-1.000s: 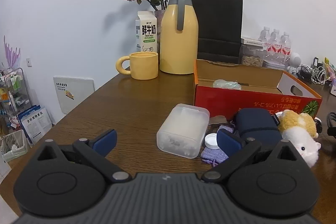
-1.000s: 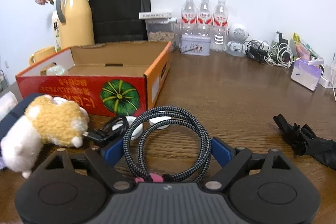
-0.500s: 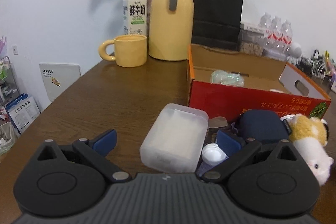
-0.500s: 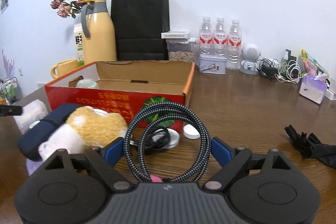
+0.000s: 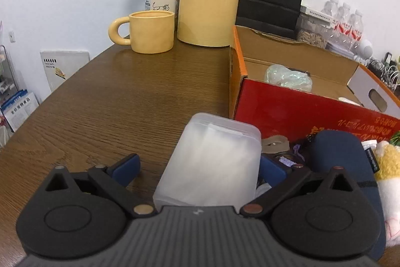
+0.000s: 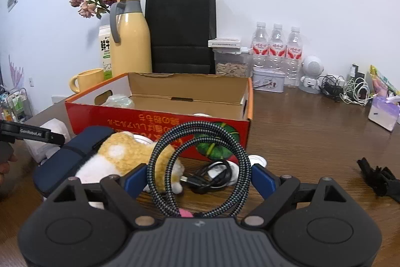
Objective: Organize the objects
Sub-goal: 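Grasp the white plastic container with the left tool while the right tool grasps the braided cable, then carry container and cable into the box and release them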
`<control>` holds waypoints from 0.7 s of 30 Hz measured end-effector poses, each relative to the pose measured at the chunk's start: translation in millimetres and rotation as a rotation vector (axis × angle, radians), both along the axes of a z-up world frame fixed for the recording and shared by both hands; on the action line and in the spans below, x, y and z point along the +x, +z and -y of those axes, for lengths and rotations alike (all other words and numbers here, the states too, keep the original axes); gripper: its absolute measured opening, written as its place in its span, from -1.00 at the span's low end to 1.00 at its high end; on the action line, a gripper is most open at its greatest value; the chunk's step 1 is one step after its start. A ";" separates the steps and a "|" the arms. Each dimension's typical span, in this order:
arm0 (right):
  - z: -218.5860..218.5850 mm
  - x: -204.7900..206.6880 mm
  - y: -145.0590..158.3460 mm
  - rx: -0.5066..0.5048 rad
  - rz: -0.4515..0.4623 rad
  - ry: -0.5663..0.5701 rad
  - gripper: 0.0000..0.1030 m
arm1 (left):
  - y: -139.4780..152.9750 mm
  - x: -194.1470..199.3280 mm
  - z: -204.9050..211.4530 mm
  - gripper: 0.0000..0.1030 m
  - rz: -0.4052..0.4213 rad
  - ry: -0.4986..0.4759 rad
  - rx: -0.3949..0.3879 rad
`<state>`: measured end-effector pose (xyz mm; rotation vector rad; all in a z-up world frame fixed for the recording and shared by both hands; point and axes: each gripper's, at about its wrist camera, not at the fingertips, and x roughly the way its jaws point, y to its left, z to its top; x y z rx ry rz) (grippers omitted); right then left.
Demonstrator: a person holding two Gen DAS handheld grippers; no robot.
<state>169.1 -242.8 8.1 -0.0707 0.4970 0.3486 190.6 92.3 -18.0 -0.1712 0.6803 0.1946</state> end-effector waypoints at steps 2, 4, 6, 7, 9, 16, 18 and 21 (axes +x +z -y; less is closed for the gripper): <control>-3.7 1.1 -0.9 0.006 -0.002 0.006 0.70 | -0.2 -1.3 -1.4 0.68 0.008 -0.004 -0.012; -7.1 1.6 -1.6 0.010 -0.002 0.011 0.70 | 0.3 -3.0 0.6 0.41 0.016 0.001 0.002; -10.1 2.1 -2.2 0.013 -0.003 0.017 0.70 | 0.6 -5.1 3.1 0.30 0.024 0.013 0.022; -11.0 2.1 -2.3 0.015 -0.003 0.019 0.70 | 0.4 -6.1 3.8 0.30 0.028 0.013 0.020; -12.6 2.5 -2.5 0.018 -0.004 0.022 0.70 | 0.6 -7.7 3.4 0.30 0.036 0.011 0.011; -15.5 1.9 0.0 0.024 0.004 0.026 0.70 | 8.8 -14.9 4.4 0.29 0.073 0.011 0.011; -16.2 1.5 2.2 0.028 0.012 0.027 0.70 | 13.8 -19.5 5.9 0.29 0.093 0.010 0.007; -17.4 2.1 7.8 0.035 0.028 0.029 0.70 | 26.1 -26.1 10.2 0.29 0.137 0.007 0.010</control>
